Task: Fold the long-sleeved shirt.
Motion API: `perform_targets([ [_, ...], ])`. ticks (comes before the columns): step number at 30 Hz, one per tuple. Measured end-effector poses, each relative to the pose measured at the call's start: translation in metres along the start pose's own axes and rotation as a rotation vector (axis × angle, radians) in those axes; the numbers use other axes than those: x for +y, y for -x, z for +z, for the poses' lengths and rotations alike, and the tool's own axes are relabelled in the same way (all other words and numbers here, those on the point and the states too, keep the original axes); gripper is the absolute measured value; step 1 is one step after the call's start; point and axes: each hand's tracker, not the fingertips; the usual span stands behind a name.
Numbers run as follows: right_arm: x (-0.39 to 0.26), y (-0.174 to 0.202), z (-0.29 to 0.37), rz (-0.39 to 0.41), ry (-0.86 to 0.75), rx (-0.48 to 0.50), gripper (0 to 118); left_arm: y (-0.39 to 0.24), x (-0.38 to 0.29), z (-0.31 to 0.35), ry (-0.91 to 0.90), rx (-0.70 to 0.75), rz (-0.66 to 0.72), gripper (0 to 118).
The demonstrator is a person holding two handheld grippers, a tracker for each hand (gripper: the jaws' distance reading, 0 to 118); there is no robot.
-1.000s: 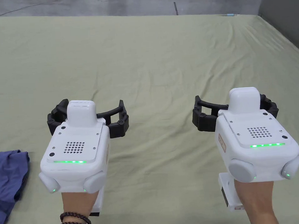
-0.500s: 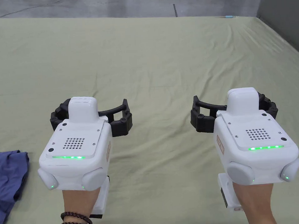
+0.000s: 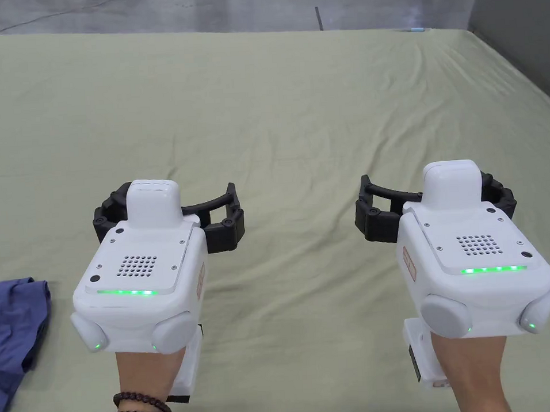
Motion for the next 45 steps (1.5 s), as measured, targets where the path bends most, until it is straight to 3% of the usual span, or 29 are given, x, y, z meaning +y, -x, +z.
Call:
perform_targets([
  [45, 0.002, -0.0031, 0.0005, 0.004, -0.003, -0.025, 118, -0.0003, 0.0054, -0.0014, -0.014, -0.006, 0.011, 118],
])
